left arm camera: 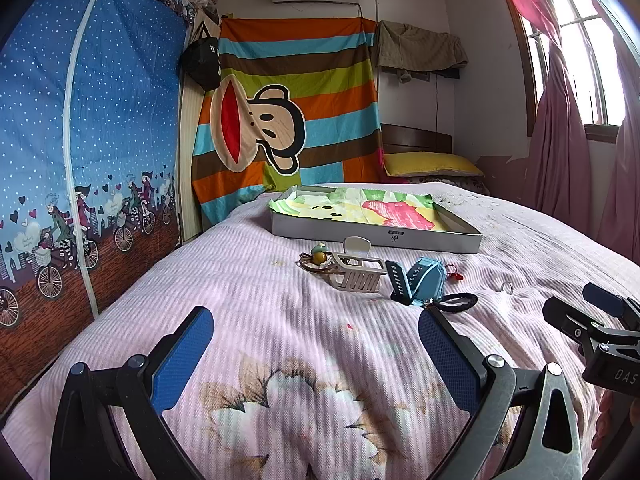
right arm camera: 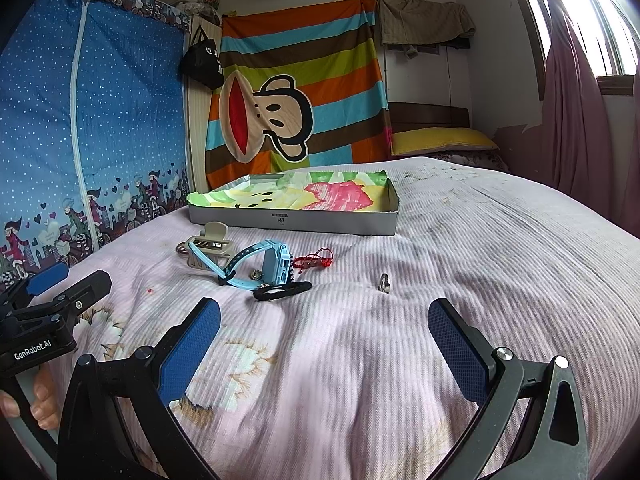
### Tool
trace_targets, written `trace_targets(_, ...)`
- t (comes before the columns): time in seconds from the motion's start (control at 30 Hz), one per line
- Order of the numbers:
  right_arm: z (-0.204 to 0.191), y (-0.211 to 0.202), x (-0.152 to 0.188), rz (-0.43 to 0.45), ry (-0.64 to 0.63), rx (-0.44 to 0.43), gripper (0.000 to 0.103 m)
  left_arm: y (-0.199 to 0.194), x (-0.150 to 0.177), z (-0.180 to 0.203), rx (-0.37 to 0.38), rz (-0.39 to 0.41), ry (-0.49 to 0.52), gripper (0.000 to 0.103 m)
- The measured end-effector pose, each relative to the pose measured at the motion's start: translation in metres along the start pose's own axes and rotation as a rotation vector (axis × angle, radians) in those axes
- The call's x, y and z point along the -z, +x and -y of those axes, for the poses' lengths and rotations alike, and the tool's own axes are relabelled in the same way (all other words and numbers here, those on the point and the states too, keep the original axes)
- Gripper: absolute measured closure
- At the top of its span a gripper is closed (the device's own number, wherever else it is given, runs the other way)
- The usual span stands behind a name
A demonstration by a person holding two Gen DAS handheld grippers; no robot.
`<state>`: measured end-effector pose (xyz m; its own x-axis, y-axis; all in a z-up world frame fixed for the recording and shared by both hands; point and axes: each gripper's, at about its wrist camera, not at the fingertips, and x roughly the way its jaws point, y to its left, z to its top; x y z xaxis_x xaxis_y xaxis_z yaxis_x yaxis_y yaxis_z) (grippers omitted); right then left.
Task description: Organize jewelry
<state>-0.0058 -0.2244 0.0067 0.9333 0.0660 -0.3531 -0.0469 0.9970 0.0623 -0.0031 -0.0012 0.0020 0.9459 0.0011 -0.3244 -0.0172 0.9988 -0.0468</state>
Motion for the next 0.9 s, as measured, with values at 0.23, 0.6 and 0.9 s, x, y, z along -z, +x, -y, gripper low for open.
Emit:
trace_targets(0.23, 0.000, 0.000, 0.000, -0.001, 0.000, 0.001, 0.001, 0.000, 0.000, 0.000, 0.000, 0.001, -0.001, 0.000)
trace_targets(0.6, 0.000, -0.002, 0.000, 0.020, -0.015, 0.026, 0.001, -0.002, -0.008, -0.003, 0.035, -0.001, -0.027, 0.000)
trace_targets(0.9, 0.014, 0.001, -0.013, 0.024, -0.046, 0.023, 0.001, 0.030, -0.018, 0.001, 0.108, -0.081, -0.035, 0.000)
